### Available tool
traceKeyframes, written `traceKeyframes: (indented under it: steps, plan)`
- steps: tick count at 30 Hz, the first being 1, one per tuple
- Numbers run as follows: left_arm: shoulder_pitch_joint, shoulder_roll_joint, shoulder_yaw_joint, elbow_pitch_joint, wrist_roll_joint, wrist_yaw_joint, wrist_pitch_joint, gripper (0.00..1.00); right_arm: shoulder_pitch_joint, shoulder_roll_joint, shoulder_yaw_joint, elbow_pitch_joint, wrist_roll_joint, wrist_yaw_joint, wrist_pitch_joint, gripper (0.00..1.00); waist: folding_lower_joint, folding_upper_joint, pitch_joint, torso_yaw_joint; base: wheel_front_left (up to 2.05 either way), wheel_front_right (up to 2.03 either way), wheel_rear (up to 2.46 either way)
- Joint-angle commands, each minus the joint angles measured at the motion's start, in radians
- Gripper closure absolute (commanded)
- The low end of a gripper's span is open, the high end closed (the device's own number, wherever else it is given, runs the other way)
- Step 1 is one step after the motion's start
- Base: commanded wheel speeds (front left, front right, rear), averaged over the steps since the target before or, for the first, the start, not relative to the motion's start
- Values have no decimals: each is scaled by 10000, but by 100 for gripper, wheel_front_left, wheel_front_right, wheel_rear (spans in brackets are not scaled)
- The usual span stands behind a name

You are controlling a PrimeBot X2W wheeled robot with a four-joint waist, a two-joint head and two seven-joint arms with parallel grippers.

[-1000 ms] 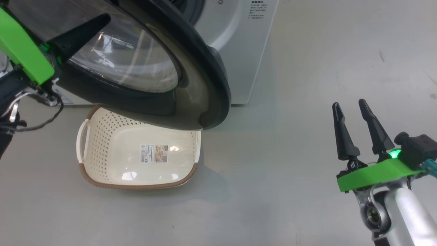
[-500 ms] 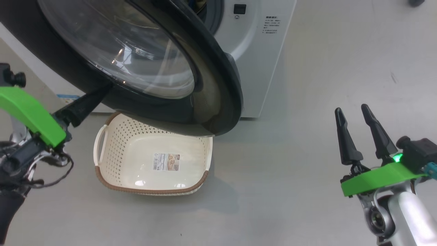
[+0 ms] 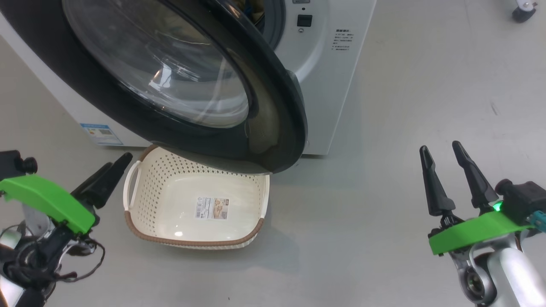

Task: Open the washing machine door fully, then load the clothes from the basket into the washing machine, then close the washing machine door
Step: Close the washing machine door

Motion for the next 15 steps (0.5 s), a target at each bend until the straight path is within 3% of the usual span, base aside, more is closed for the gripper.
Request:
traceKeyframes:
  steps: [1, 8, 15]
  plan:
    - [-289, 498, 431, -146, 74, -38, -298, 0, -19, -211, 157, -272, 17, 16, -65, 0, 0, 0, -6, 14, 0, 0, 0]
    - [114, 461, 103, 81, 276, -38, -1643, 0, 34, -228, 101, -299, 10, 16, -65, 0, 0, 0, 35, 13, 0, 0, 0]
    - [437, 445, -688, 600, 1229, -38, -3816, 0, 64, -207, 8, -307, -3, 16, -65, 0, 0, 0, 45, -11, 0, 0, 0]
